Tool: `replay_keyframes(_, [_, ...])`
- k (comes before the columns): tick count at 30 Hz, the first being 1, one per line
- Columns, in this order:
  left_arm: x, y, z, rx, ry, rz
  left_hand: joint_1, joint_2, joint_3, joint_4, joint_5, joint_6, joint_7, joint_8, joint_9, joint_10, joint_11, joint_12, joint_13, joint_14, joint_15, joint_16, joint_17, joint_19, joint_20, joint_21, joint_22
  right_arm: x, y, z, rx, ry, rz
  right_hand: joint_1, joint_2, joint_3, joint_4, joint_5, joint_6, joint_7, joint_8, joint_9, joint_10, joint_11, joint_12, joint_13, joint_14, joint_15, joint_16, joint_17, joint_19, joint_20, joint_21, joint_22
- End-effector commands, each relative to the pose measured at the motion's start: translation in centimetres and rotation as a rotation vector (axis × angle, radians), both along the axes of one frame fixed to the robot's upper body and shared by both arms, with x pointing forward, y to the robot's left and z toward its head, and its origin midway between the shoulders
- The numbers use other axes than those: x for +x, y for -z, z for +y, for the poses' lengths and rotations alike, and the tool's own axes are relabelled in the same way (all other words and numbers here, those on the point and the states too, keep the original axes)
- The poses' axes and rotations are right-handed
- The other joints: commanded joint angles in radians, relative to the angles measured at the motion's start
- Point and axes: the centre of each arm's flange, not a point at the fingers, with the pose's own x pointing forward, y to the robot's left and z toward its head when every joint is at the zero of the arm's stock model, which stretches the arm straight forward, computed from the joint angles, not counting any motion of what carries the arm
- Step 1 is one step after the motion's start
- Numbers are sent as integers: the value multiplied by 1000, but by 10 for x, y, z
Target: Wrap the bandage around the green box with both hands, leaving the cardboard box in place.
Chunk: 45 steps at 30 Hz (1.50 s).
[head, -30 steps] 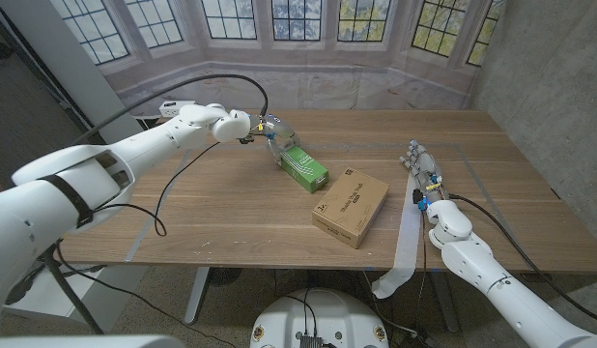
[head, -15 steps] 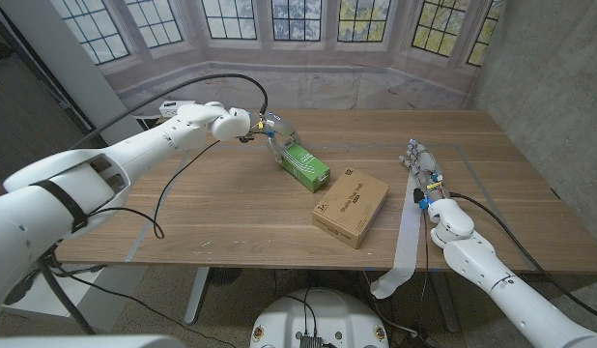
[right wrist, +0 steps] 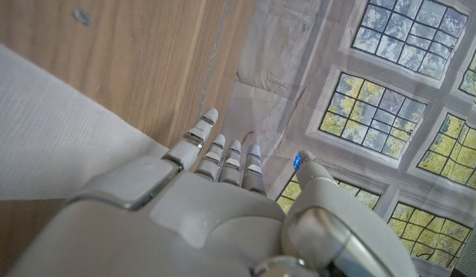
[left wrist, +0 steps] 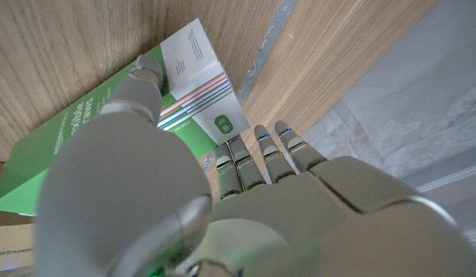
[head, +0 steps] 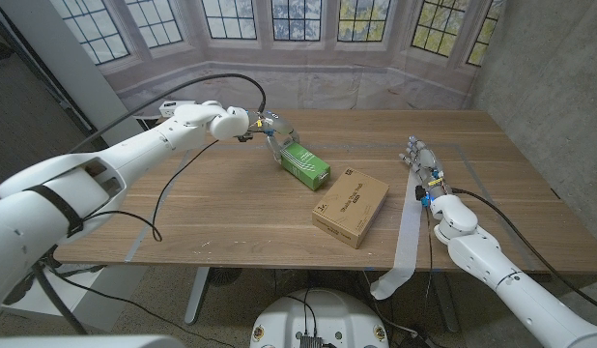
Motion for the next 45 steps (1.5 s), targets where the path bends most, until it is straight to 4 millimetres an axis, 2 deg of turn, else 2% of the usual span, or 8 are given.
replay_keyframes(1, [-4, -7, 1, -8, -15, 1, 16, 27, -1, 0, 0, 45, -16, 10, 6, 10, 2, 6, 5, 11, -2, 2, 5, 3, -4, -1, 3, -4, -12, -9, -96, 42, 24, 7, 3, 0, -7, -1, 7, 5, 0, 3, 7, -1, -1, 0, 9, -9, 4, 2, 11, -40, 4, 5])
replay_keyframes(16, [-18, -20, 4, -24, -13, -25, 10, 31, -3, 3, 1, 60, -18, 21, 6, 20, 2, 11, 13, 22, -10, 1, 8, -2, -8, -4, 4, -15, -22, -19, -260, 132, 89, 17, 4, 6, -15, 0, 16, 5, 3, 3, 13, 0, 1, 1, 15, -10, 4, -1, 14, -39, 5, 5])
replay_keyframes(28, [-21, -15, 7, -80, -10, -21, 8, 34, -2, 3, 2, 76, -18, 32, 7, 37, 1, 18, 20, 36, -16, 2, 10, 1, -11, -3, 4, -20, -37, -19, -410, 197, 144, 28, 4, 11, -24, 1, 29, 8, 7, 3, 27, 5, 6, 1, 24, -9, 5, -4, 24, -36, 9, 5])
replay_keyframes(42, [-22, -14, 5, -124, 6, -26, 9, 38, -2, 2, 2, 98, -19, 46, 6, 60, 0, 28, 29, 53, -25, 3, 12, 5, -12, -2, 4, -21, -46, -20, -489, 221, 157, 36, 2, 14, -31, 1, 37, 10, 8, 3, 37, 6, 8, 1, 34, -7, 7, -5, 32, -33, 10, 4])
replay_keyframes(45, [-22, -14, 5, -134, 13, -28, 13, 37, -2, -2, 2, 99, -17, 48, 6, 66, 0, 30, 32, 68, -15, 6, 11, 15, -13, 1, 3, -21, -48, -20, -505, 223, 160, 38, 2, 14, -33, 1, 41, 12, 9, 3, 39, 6, 8, 1, 35, -6, 7, -6, 34, -32, 10, 4])
